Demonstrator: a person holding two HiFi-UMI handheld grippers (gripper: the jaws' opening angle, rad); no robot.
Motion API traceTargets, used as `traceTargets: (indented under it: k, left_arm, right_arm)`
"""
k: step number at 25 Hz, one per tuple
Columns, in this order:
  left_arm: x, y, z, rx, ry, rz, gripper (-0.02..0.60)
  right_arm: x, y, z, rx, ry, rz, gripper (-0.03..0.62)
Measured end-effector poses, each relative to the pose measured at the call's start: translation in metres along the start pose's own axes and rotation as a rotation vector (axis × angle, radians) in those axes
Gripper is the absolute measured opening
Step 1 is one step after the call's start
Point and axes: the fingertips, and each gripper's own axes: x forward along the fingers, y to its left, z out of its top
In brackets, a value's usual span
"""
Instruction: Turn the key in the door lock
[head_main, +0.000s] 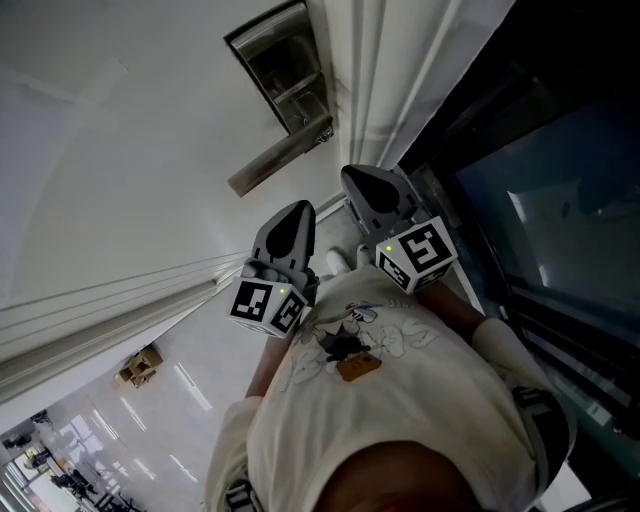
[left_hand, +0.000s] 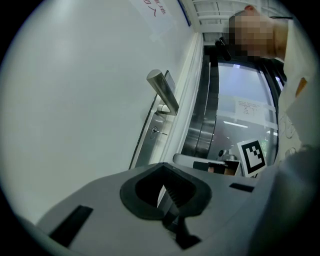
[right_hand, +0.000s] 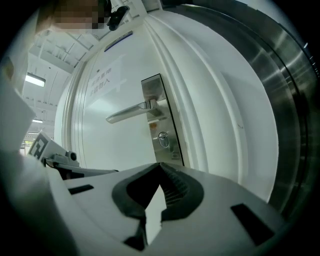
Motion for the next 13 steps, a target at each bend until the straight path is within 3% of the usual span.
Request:
traceTargets:
  k: [13]
  left_arm:
    - [0.0042, 0.0001, -0.0007, -0.005, -0.002, -0.006, 0.005]
  right_arm:
    - [-0.0012, -0.0045, -0.003, 0.014, 0.005, -0.021, 0.006]
